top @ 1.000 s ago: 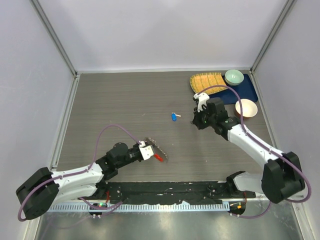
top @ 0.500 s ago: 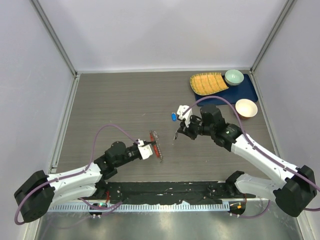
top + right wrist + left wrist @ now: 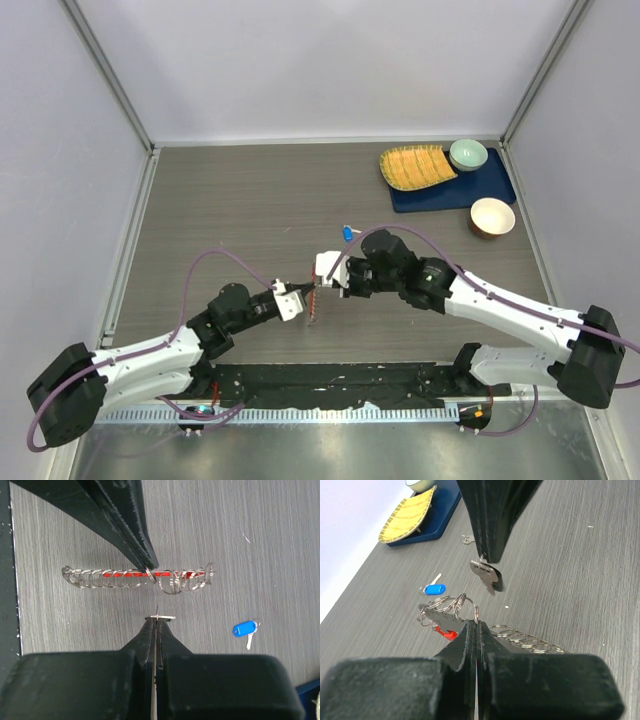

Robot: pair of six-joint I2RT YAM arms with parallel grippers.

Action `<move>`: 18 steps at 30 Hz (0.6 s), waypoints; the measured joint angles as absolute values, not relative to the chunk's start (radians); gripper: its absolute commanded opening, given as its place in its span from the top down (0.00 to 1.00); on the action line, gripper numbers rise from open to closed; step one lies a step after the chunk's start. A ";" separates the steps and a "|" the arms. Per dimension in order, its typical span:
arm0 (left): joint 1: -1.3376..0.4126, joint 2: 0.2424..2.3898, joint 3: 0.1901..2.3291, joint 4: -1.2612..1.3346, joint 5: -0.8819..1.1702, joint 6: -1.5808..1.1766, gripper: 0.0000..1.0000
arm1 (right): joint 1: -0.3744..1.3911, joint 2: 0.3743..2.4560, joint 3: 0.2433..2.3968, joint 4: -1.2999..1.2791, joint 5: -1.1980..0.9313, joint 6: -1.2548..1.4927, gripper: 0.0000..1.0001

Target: Put the keys on the keyring

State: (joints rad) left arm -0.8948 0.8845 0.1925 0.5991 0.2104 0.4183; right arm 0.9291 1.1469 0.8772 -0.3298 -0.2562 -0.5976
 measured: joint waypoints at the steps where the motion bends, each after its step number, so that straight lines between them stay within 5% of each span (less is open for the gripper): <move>1: -0.895 0.885 0.192 0.604 0.211 0.418 1.00 | 0.940 1.153 0.877 -0.333 -0.240 -0.606 0.99; 18: -0.895 0.914 0.192 0.657 0.256 0.397 1.00 | 1.019 1.200 0.877 -0.317 -0.109 -0.657 0.99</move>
State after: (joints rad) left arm -0.8948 0.9138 0.1917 0.6575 0.2558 0.3969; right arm 1.0195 1.1999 0.8772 -0.3172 -0.1089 -0.6575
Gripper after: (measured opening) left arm 0.015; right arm 0.015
